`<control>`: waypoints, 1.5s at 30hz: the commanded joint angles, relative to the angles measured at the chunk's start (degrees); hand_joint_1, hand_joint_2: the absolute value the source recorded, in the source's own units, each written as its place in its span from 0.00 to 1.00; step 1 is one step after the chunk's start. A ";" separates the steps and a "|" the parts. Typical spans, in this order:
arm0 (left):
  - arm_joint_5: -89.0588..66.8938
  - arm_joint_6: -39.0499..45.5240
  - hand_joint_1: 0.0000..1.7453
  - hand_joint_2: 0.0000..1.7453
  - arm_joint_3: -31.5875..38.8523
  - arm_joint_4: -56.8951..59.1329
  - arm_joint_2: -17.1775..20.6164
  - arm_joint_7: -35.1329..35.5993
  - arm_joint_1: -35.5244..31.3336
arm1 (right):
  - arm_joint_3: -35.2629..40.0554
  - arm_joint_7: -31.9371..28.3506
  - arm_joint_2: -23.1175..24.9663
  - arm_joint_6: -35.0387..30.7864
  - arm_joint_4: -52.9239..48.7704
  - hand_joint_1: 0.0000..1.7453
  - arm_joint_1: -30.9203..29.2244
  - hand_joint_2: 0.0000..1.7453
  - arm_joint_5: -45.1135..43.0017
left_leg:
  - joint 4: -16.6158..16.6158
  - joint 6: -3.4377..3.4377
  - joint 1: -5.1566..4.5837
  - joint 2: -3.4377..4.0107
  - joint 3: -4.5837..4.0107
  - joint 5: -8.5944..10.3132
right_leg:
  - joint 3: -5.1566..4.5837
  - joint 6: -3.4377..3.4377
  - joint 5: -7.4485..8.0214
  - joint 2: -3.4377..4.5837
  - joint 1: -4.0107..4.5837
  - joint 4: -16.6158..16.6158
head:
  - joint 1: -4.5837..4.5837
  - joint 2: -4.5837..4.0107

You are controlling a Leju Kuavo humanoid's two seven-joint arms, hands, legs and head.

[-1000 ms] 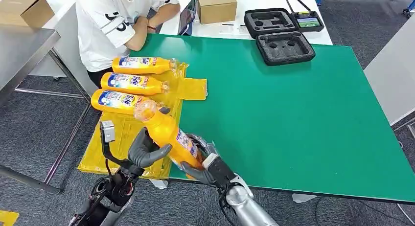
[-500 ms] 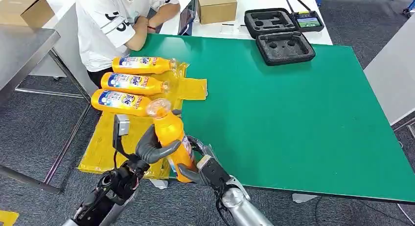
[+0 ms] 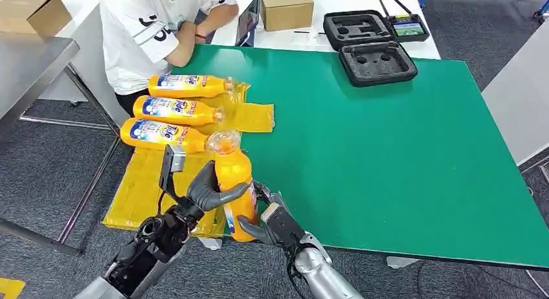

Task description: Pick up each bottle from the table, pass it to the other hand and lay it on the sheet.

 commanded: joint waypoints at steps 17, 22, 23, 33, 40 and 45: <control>-16.68 32.18 1.00 1.00 13.37 2.20 -0.90 -16.47 -6.29 | -2.27 -0.90 -1.71 -4.94 -12.14 0.00 0.48 0.00 -6.60 | 0.13 0.05 0.04 0.03 0.16 -0.13 | 0.15 -0.11 -0.12 -0.04 0.08 0.09 | 0.02 0.00; -22.86 38.78 1.00 1.00 19.43 4.41 1.53 -21.65 -5.39 | -1.84 -0.90 -4.17 -7.39 -24.29 0.00 4.29 0.00 -7.03 | 0.00 0.03 0.07 0.03 0.14 -0.06 | 0.12 -0.07 -0.06 -0.02 0.11 0.01 | 0.00 0.00; -23.49 38.94 1.00 1.00 20.15 3.49 2.14 -22.07 -4.77 | -1.44 -0.89 -4.49 -7.30 -26.12 0.00 4.88 0.00 -7.04 | 0.05 0.05 0.12 0.02 0.28 -0.16 | 0.29 -0.11 -0.15 -0.05 0.16 0.02 | 0.00 0.00; -24.14 38.94 1.00 1.00 20.41 2.28 1.99 -21.68 -4.24 | -1.13 -0.61 -4.52 -7.29 -26.63 0.00 5.19 0.00 -7.17 | 0.01 0.04 0.12 0.03 0.15 -0.09 | 0.19 -0.09 -0.08 -0.03 0.14 -0.01 | 0.00 0.00; -32.63 40.30 1.00 1.00 19.75 -0.07 6.64 -19.13 -2.84 | -1.55 -0.90 -4.56 -8.04 -27.50 0.00 5.97 0.00 -7.96 | -0.01 0.02 0.11 0.05 0.16 -0.10 | 0.18 -0.09 -0.09 -0.01 0.14 -0.01 | 0.00 0.00; -41.79 33.32 1.00 1.00 23.35 -4.36 11.76 -11.54 2.08 | -3.77 -0.90 -5.16 -8.29 -32.87 0.00 8.67 0.00 -14.11 | -0.02 0.02 0.11 0.28 0.38 -0.22 | 0.31 -0.14 -0.15 0.20 0.15 -0.01 | 0.00 0.00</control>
